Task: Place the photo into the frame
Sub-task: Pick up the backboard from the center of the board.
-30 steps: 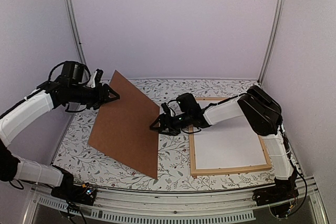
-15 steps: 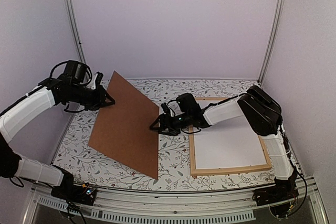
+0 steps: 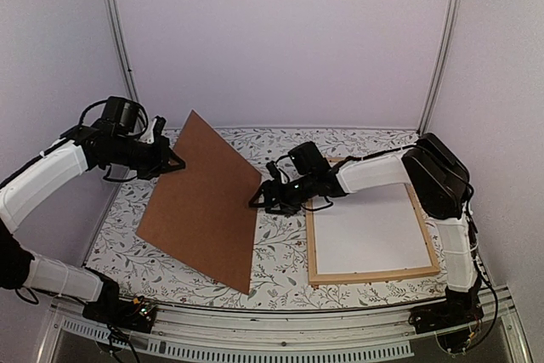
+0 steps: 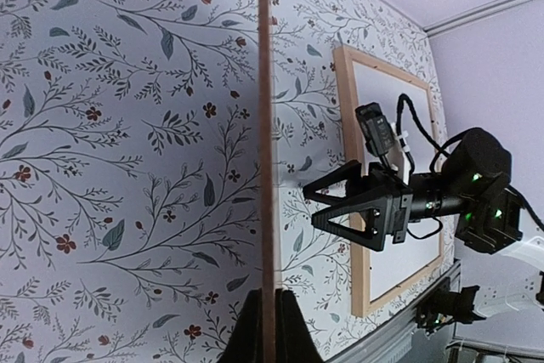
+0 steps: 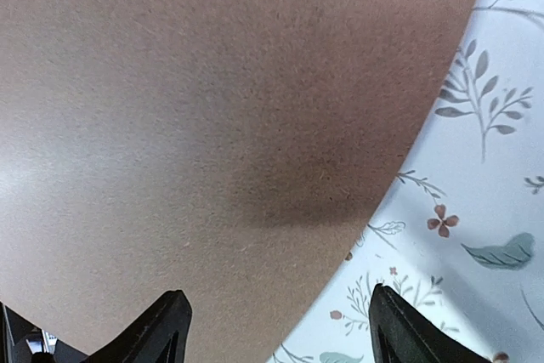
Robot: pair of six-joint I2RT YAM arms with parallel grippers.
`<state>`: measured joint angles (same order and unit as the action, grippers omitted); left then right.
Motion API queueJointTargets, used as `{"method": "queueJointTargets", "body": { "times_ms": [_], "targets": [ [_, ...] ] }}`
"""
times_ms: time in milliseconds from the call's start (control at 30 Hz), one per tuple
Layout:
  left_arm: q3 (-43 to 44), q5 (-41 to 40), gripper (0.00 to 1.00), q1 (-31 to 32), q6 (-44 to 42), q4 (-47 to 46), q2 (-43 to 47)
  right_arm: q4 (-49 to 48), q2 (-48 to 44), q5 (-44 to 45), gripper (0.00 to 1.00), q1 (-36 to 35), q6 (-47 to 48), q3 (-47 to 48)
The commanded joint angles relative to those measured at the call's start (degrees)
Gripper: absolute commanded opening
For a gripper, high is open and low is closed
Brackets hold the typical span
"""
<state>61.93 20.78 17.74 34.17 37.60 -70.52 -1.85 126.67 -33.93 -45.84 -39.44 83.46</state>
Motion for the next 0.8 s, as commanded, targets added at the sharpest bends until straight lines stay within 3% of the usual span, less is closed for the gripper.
{"method": "queueJointTargets", "body": {
  "times_ms": [0, 167, 400, 600, 767],
  "targets": [
    [0.39, 2.5, 0.0, -0.21, 1.2, -5.66, 3.28, 7.68, -9.05, 4.4, 0.76, 2.3, 4.46, -0.98],
    [-1.7, 8.47, 0.0, -1.85, 5.2, -12.97, 6.51, 15.17, -18.3, 11.78, 0.78, 7.2, 7.17, -5.88],
    [-2.39, 11.16, 0.0, -3.15, 7.55, -20.85, 9.91, 26.01, -33.41, 24.72, 0.83, 19.97, 11.5, -16.96],
    [-3.66, 11.18, 0.0, -3.58, 8.02, -24.38, 11.54, 28.96, -43.69, 26.47, 0.84, 34.46, 15.86, -26.34],
    [-5.09, 13.13, 0.0, -3.82, 9.44, -26.7, 11.25, 29.7, -44.05, 26.2, 0.84, 41.12, 20.24, -30.77]
  ]
}}
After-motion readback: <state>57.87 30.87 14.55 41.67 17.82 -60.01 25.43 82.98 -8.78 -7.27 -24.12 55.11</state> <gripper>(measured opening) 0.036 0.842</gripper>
